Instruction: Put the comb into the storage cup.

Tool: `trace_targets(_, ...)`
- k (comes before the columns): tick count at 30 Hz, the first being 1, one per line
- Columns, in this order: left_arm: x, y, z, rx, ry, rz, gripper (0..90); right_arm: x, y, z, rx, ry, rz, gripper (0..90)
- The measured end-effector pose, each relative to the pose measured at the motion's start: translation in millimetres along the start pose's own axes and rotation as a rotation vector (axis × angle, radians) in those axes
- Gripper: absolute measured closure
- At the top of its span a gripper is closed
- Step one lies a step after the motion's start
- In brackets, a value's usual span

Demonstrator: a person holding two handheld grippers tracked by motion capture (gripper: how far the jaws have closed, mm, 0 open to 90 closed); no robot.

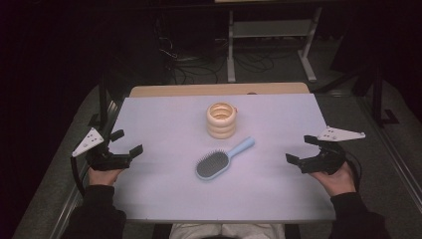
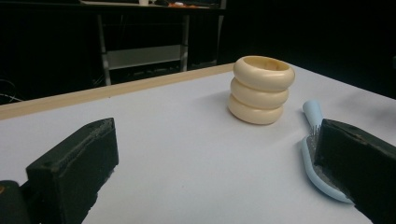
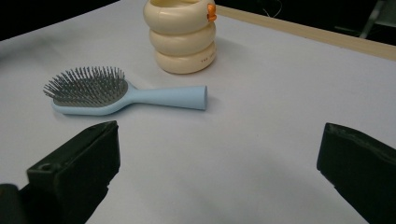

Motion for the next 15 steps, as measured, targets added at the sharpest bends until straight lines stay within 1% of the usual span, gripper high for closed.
trace_targets(10, -0.7, -0.5, 1.7, 0.015, 0.012, 0.007, 0.0, -1.7, 0.6, 2.1, 0.005, -0.003, 0.006, 0.0)
trace_targets(12, -0.4, -1.0, 2.3, 0.014, 0.014, 0.008, 0.0, -1.8, 0.5, 2.5, 0.005, -0.004, 0.004, 0.0)
trace_targets(15, 1.7, -2.2, 3.2, 0.008, 0.017, 0.005, 0.0, -3.5, 0.1, 4.2, 0.008, 0.005, -0.012, 0.0)
Point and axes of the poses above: each handheld gripper's, and its own axes: z roughly backward along the jaws, y roughly out of its top, x roughly to its right, the point moved 8 cm from there along -z, roughly forward along the jaws, and after that the axes turned 3 degrees about -y, right-handed, at the moved point
